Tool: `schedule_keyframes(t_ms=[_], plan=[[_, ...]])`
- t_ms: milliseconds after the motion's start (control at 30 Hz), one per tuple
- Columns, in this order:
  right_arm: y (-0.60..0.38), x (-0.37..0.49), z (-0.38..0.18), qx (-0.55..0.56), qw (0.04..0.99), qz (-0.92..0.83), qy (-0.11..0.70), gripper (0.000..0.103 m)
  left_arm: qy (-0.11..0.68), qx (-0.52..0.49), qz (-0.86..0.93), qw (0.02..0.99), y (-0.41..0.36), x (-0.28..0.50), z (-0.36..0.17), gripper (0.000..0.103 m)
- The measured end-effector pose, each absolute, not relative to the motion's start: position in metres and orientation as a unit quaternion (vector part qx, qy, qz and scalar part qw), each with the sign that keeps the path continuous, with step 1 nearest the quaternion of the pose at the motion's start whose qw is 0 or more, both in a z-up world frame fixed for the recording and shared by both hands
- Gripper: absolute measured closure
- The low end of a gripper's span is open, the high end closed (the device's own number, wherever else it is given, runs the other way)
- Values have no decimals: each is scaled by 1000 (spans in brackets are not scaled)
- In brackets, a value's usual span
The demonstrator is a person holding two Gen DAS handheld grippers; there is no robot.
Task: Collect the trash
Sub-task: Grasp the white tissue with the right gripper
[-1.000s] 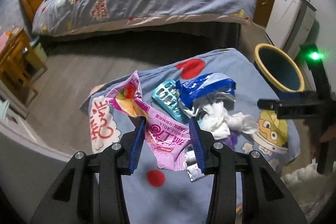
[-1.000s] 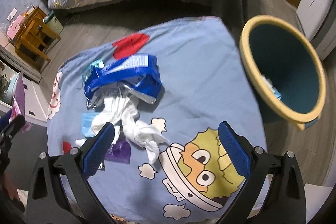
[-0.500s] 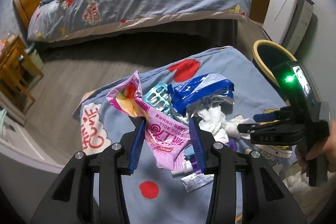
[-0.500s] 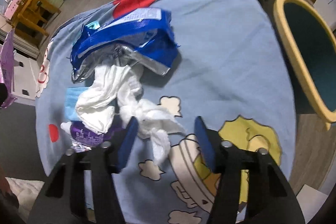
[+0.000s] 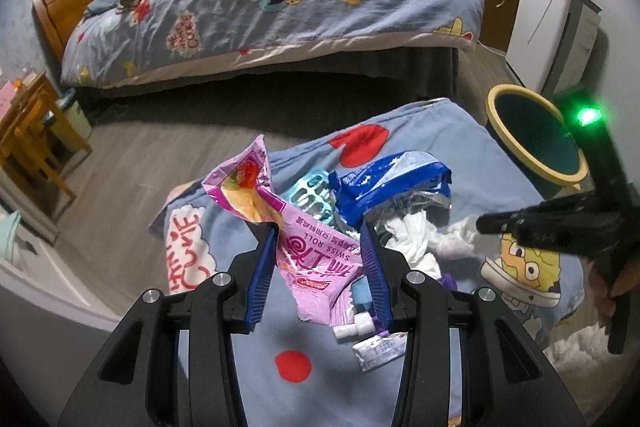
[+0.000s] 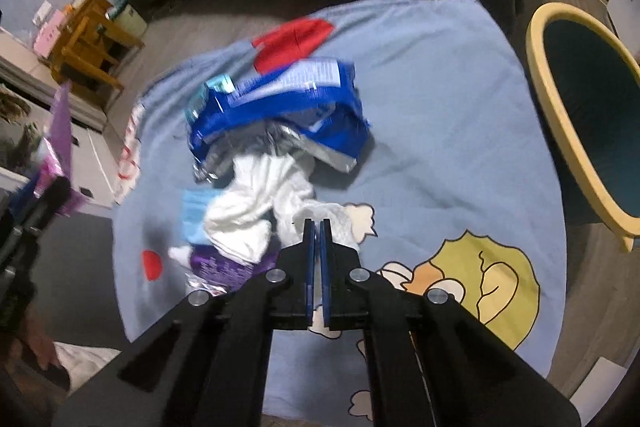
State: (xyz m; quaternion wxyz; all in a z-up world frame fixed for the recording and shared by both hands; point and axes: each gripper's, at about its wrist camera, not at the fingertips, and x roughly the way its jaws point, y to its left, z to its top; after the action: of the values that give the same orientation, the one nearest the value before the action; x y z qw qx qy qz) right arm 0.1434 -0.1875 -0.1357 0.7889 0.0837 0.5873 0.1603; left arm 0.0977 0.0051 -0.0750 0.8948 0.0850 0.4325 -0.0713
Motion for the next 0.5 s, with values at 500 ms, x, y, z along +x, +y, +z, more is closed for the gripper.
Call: schedule_keyframes(t_ms=[500], plan=[[-233,148,-33,170,846,189,469,101,421,55,-103,899,-1,99,-63,59]])
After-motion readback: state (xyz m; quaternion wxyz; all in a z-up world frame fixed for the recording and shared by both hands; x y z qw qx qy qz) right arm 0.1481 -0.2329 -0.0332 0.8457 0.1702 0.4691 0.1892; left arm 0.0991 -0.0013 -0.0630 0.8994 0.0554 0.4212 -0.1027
